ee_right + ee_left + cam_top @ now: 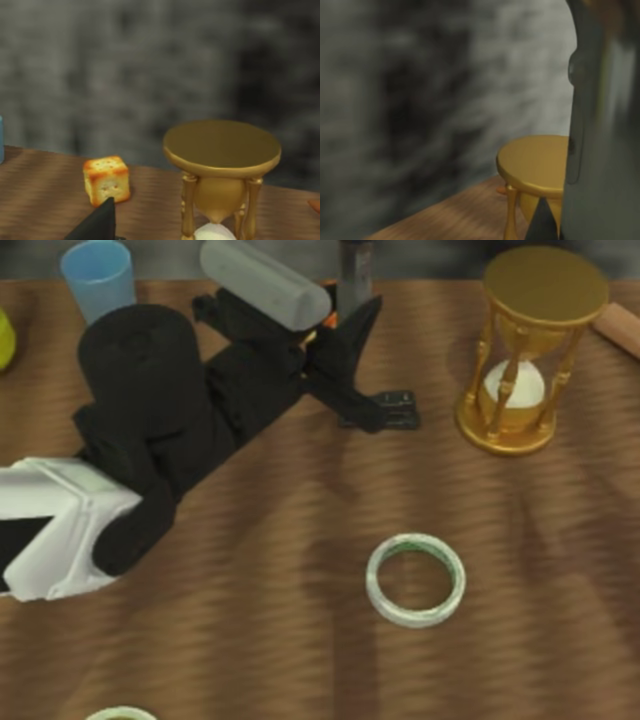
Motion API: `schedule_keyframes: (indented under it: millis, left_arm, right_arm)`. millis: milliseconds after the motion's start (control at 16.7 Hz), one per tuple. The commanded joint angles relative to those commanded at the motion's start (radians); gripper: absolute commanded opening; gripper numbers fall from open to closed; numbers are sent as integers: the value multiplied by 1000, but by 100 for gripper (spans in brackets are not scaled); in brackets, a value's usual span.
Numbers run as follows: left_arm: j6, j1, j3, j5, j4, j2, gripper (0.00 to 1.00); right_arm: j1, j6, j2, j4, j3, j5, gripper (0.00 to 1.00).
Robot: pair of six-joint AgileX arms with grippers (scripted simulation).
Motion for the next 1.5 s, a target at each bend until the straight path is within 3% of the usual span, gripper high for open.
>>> schedule_keyframes:
  millis: [360,660,1140,1500]
  left_arm:
    - [0,0,0,0,0,0,0]
    - [0,0,0,0,0,0,0]
    - [0,0,0,0,0,0,0]
    - [0,0,0,0,0,0,0]
  right_arm:
    - [237,13,484,209,231,-41,100]
    - [364,19,709,332,366,-64,100]
    - [380,19,751,352,397,-66,100]
    - [402,19,1017,393,615,-42,100]
